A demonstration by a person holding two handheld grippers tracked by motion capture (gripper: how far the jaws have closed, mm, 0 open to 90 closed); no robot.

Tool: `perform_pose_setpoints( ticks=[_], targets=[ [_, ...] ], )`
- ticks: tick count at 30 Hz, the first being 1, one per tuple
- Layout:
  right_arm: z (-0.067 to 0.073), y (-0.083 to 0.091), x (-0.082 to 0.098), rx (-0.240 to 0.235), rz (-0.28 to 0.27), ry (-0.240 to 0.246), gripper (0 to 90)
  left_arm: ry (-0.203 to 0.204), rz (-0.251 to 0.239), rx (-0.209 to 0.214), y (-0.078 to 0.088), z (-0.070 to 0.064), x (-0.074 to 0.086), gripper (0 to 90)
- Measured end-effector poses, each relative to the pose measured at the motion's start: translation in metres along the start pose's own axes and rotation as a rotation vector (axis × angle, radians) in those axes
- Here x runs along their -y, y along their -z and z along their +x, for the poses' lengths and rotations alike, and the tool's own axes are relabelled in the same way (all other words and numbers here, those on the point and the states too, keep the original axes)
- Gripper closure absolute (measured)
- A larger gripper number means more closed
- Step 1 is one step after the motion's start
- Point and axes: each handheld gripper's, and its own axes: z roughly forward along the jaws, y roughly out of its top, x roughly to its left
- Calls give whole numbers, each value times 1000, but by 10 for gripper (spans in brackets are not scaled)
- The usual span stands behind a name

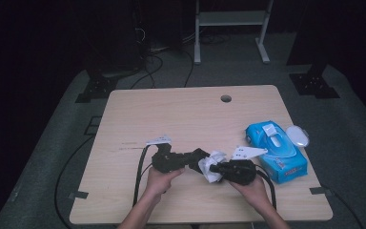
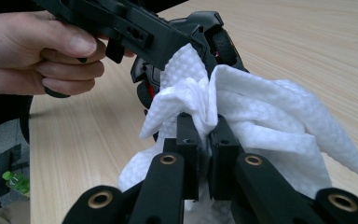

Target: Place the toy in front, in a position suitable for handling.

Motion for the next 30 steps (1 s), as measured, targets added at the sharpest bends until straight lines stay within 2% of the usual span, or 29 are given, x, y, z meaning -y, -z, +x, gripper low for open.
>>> perform_pose_setpoints(
  ticks=[4, 8, 10, 13, 19, 22, 26, 30],
  targets=[
    [1, 2, -1, -6, -8, 8, 846, -36, 20, 7, 1, -5, -3, 703],
    [2, 9, -5, 9, -51, 14, 846, -83, 40, 9, 1, -13, -7, 710],
    [2, 14, -7, 18, -65, 13, 846, -118, 53, 1, 3, -17, -12, 726],
    [0, 18, -10, 23, -69, 11, 846, -137, 85, -12, 1, -19, -14, 725],
    [1, 21, -7, 26, -63, 30, 845, -140, 83, 12, -2, -21, -12, 726],
    [2, 25, -6, 34, -42, 49, 845, -142, 82, 23, -3, -21, -13, 729],
    [3, 27, -3, 38, -21, 67, 845, -151, 88, 20, 0, -23, -14, 730],
    [6, 24, -2, 29, -14, 75, 845, -180, 100, 3, 6, -25, -19, 732]
  ],
)
